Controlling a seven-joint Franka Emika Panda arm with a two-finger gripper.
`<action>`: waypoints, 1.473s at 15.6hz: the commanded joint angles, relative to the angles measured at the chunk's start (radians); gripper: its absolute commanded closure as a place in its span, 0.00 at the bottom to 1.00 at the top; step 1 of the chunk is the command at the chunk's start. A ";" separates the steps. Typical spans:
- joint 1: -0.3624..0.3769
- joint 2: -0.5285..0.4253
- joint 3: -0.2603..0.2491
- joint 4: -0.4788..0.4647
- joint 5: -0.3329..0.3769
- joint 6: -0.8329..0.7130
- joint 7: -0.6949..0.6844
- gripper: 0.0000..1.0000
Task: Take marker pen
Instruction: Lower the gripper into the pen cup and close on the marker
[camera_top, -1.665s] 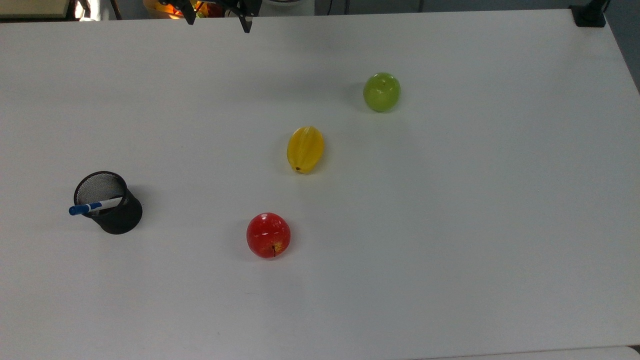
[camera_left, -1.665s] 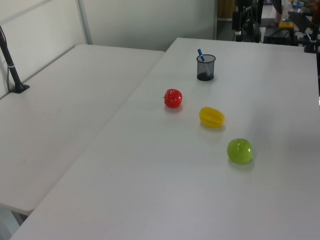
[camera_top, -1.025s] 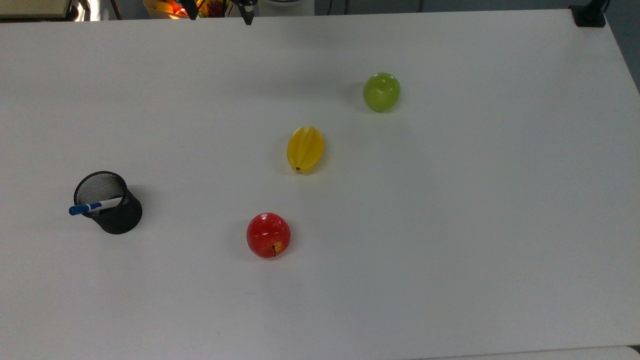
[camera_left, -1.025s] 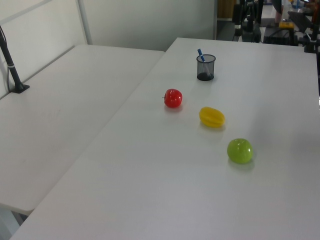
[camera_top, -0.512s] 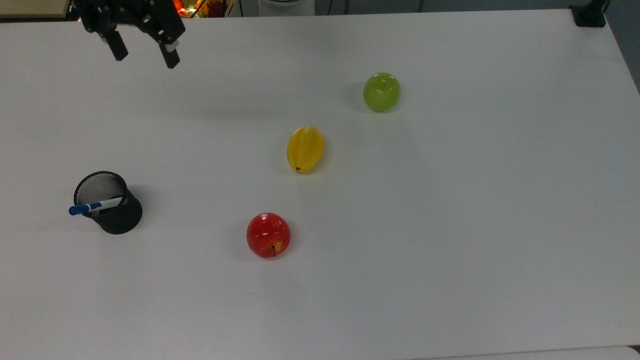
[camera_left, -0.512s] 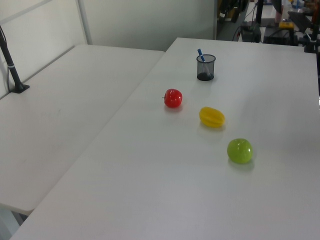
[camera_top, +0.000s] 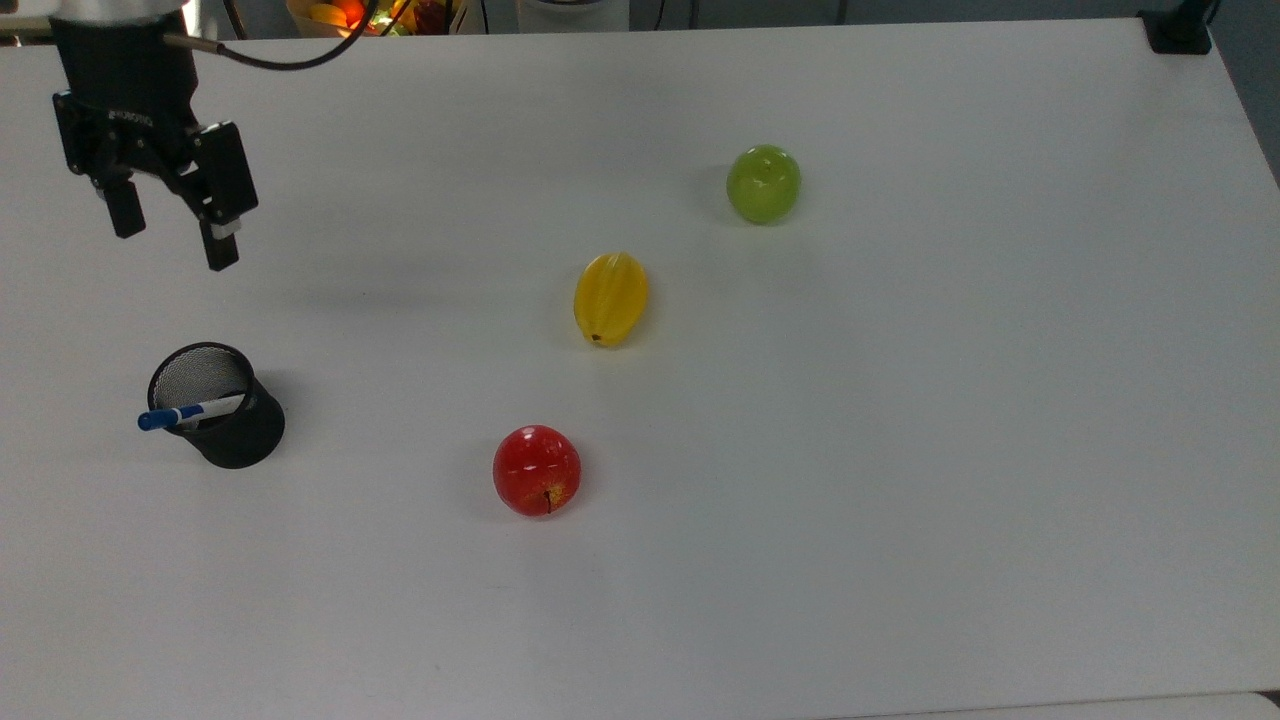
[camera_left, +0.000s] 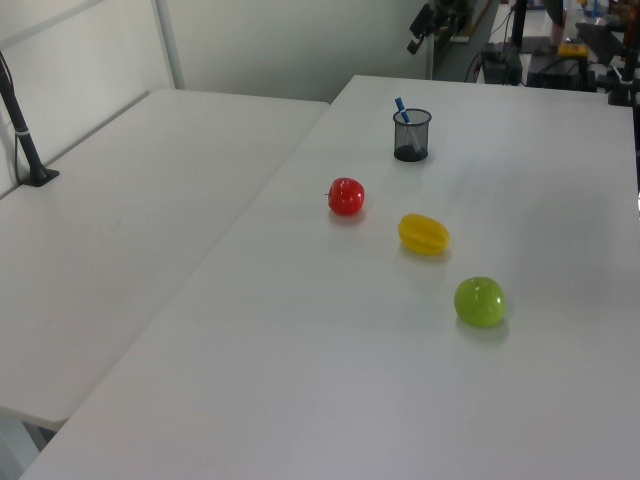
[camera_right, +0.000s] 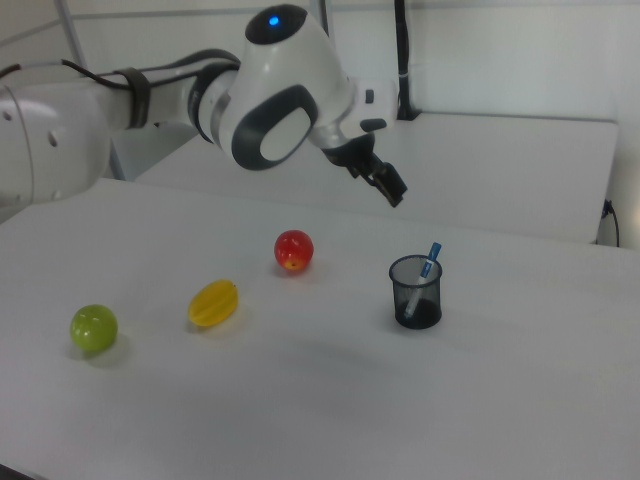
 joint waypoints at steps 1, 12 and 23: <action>0.009 0.064 -0.023 -0.005 0.020 0.144 -0.018 0.00; 0.028 0.256 -0.030 0.035 -0.156 0.353 -0.028 0.31; 0.014 0.293 -0.031 0.041 -0.150 0.396 -0.021 0.54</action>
